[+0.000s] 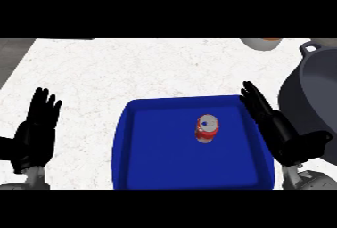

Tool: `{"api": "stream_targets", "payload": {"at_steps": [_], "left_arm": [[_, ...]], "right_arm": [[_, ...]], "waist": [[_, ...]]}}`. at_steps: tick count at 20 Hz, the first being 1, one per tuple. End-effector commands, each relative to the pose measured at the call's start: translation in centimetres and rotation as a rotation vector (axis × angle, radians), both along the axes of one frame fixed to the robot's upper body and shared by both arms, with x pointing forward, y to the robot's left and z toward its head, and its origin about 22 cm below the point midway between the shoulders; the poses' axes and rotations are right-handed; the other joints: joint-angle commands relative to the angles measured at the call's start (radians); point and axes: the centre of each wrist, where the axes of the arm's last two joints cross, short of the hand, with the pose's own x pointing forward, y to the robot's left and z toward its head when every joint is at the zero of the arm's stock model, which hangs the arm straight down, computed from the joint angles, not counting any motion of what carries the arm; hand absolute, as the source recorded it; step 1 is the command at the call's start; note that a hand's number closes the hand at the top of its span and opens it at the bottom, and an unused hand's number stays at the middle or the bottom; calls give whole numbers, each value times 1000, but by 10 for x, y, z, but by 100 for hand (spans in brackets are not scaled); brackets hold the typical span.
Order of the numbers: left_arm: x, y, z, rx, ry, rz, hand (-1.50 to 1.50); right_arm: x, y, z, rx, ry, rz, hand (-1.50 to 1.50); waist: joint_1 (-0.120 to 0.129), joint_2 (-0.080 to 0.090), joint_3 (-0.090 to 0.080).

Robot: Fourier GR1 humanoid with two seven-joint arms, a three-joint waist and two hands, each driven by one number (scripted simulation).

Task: Pick the can from the tray and place it in the pot

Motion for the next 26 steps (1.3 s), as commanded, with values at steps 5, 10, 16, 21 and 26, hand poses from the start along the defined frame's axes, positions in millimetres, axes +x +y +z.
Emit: {"api": "stream_targets", "payload": {"at_steps": [5,10,16,21,26], "left_arm": [[0,-23,-31,223,185,-387,0],[-15,-24,-50,212,290,-460,0],[-1,-44,-57,217,267,-541,0],[14,-42,-56,226,284,-525,0],[12,-43,-60,224,272,-550,0]], "right_arm": [[17,42,10,-253,47,93,150],[19,31,20,-397,-441,-318,-150],[-30,99,26,-210,-625,-367,-150],[-43,86,66,-411,-344,-281,-150],[-32,103,104,-451,-125,-266,-150]], "waist": [[-29,33,6],[-80,17,6],[-48,20,7],[-54,18,5],[-32,21,6]]}}
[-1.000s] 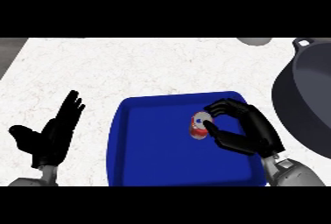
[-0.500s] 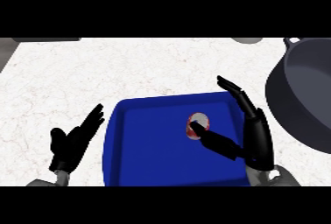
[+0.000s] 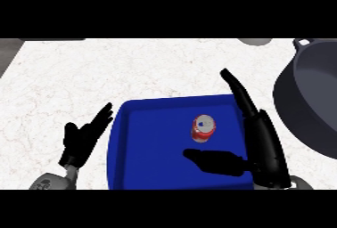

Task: Pick the can from the tray and place it in the pot

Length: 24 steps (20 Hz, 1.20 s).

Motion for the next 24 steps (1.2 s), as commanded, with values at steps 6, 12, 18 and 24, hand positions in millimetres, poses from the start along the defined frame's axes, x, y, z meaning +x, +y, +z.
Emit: {"api": "stream_targets", "payload": {"at_steps": [6,12,18,24], "left_arm": [[15,17,6,-2,-11,-24,0],[9,-4,0,-7,-3,-12,0],[17,-16,-3,-2,5,-20,0],[16,10,-9,-1,11,-11,0]], "right_arm": [[35,15,24,35,321,-24,-150],[42,11,-17,-135,593,97,-150],[49,-13,-50,-181,576,74,-150],[51,-25,-69,-134,486,17,-150]], "waist": [[21,8,2],[23,9,3],[14,6,3],[15,6,3]]}}
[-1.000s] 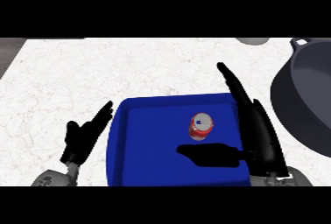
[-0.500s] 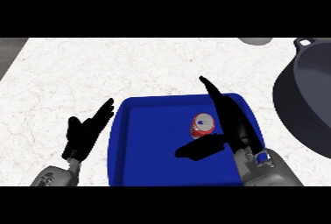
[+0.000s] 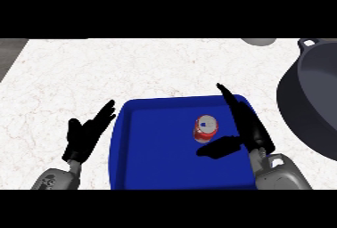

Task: Pick the can from the tray and place it in the pot

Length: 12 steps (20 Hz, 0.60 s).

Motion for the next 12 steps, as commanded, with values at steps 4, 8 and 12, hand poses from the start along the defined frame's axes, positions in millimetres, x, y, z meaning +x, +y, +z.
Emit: {"api": "stream_targets", "payload": {"at_steps": [4,8,12], "left_arm": [[9,2,-5,1,6,15,0],[-7,7,-9,-5,4,13,0],[-4,0,-3,3,7,6,0]], "right_arm": [[-19,-25,-22,79,-17,12,-150],[-3,-32,-23,243,-37,25,-150],[-1,-30,-39,333,-53,40,-150]], "waist": [[-5,2,-2],[0,2,-2],[1,2,-2]]}}
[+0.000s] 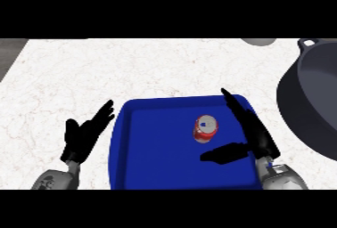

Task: Pick the can from the tray and place it in the pot

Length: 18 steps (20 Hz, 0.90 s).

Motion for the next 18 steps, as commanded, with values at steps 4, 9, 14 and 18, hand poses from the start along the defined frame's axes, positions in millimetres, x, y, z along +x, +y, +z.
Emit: {"api": "stream_targets", "payload": {"at_steps": [4,9,14,18], "left_arm": [[10,10,4,9,7,-10,0],[-1,2,-11,28,13,-12,0],[-11,-17,-1,-13,23,-16,0],[5,7,2,8,17,-13,0]], "right_arm": [[5,5,-31,174,33,-15,-150],[11,7,-49,221,61,-21,-150],[-1,19,-82,242,63,-24,-150],[11,31,-110,111,-10,97,150]], "waist": [[0,2,-2],[1,2,-2],[2,1,-2],[6,3,-2]]}}
